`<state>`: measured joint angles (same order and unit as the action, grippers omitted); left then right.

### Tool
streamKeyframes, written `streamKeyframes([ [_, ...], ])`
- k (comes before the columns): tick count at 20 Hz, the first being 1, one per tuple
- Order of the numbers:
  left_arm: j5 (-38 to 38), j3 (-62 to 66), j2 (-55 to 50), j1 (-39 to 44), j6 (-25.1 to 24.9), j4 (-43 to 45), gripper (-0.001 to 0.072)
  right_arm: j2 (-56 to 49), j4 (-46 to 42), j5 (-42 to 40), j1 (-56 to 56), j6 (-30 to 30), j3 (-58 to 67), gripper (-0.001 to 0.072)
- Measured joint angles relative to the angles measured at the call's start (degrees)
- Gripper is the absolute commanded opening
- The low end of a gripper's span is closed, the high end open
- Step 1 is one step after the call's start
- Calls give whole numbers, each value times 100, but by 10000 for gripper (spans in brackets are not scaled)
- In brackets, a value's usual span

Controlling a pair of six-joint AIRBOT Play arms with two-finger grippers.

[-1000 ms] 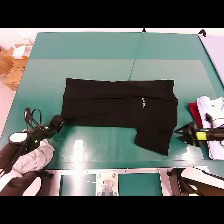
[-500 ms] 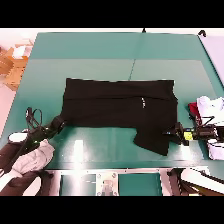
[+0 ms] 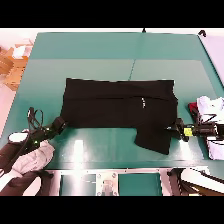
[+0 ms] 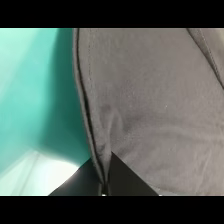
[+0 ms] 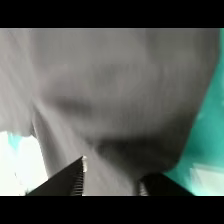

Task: Fold the shirts.

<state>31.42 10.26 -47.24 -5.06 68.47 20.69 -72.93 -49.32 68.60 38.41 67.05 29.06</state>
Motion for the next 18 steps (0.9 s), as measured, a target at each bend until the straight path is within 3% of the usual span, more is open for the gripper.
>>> streamKeyframes([
  [2,31,0,0,0,-2,0,22,-2,83,-229,0,4,-17,82],
  [3,44,0,0,0,-2,0,22,-7,111,-284,4,2,-20,32],
  [8,404,350,0,0,-22,354,21,267,149,-48,39,-157,72,16],
  [18,2302,2048,-2,2,2295,3770,20,1482,267,380,101,1036,643,16],
])
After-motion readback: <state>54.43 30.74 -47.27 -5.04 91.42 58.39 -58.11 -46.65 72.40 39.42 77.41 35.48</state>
